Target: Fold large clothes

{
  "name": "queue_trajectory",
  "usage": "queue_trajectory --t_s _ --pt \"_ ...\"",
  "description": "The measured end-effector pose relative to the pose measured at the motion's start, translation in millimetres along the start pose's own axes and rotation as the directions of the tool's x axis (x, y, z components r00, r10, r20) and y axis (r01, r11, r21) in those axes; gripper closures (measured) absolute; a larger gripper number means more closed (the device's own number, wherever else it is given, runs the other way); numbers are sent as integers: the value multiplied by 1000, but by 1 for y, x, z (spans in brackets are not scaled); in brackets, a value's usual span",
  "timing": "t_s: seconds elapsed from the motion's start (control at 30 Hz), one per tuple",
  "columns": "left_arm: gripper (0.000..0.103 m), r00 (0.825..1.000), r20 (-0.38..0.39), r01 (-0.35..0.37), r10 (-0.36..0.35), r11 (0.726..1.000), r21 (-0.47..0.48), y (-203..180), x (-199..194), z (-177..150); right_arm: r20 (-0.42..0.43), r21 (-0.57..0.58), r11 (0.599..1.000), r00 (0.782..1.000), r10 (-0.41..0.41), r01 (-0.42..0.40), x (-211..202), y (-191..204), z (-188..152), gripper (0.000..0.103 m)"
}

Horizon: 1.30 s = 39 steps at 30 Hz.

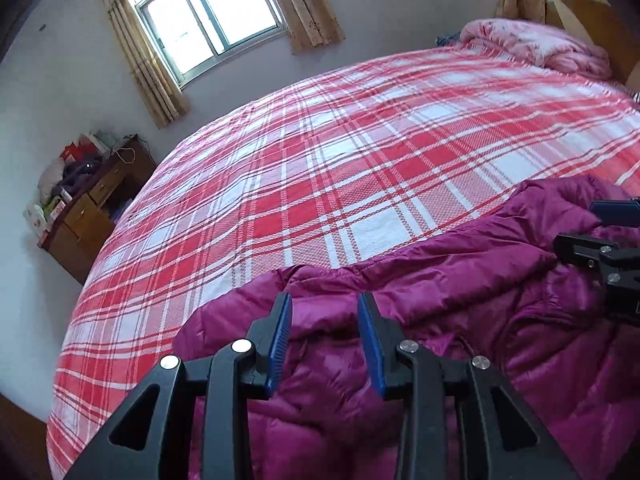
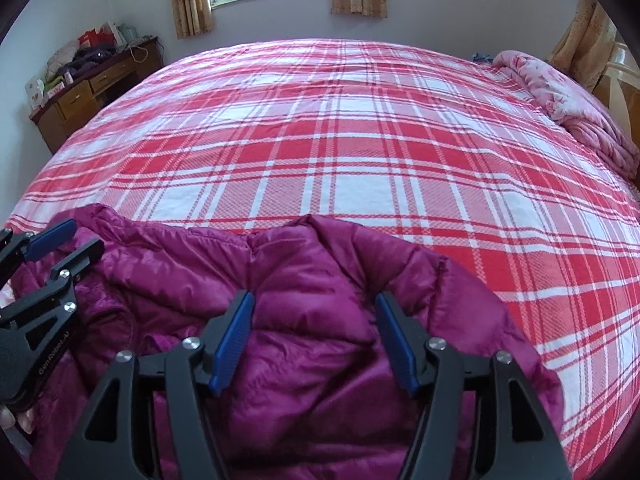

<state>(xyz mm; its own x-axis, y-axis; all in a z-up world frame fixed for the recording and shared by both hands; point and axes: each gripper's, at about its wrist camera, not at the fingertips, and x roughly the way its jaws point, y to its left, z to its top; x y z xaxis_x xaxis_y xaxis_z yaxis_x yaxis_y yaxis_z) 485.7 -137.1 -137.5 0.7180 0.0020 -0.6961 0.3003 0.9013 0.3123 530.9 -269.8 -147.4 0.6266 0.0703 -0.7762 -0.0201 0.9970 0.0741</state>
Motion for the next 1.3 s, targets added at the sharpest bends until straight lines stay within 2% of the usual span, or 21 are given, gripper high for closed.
queue_trajectory --t_s 0.17,0.23,0.4,0.63,0.77,0.97,1.13,1.3 --pt "65 999 6 54 -54 997 -59 42 -55 -43 6 37 999 1000 22 -22 -54 -25 -44 32" --pt "61 998 -7 62 -63 995 -84 59 -73 -78 -8 55 998 1000 19 -19 -73 -40 -72 32" --pt "60 996 -72 44 -52 993 -113 82 -104 -160 -32 93 995 999 -17 20 -112 -63 -136 32" --pt "60 989 -120 63 -88 978 -197 97 -150 -242 -73 118 993 997 -18 26 -153 -66 -214 32" --pt "60 993 -101 37 -56 983 -177 86 -174 -268 -53 123 991 998 -42 49 -175 -61 -241 32" --pt "60 990 -96 78 -100 975 -207 75 -202 -295 -56 132 990 998 -37 45 -203 -53 -284 31" --pt "60 993 -80 73 -90 978 -196 69 -223 -323 -53 124 991 998 -46 52 -221 -46 -319 31" --pt "57 991 -85 80 -103 968 -238 74 -236 -340 -49 138 989 998 -42 48 -233 -40 -342 31"
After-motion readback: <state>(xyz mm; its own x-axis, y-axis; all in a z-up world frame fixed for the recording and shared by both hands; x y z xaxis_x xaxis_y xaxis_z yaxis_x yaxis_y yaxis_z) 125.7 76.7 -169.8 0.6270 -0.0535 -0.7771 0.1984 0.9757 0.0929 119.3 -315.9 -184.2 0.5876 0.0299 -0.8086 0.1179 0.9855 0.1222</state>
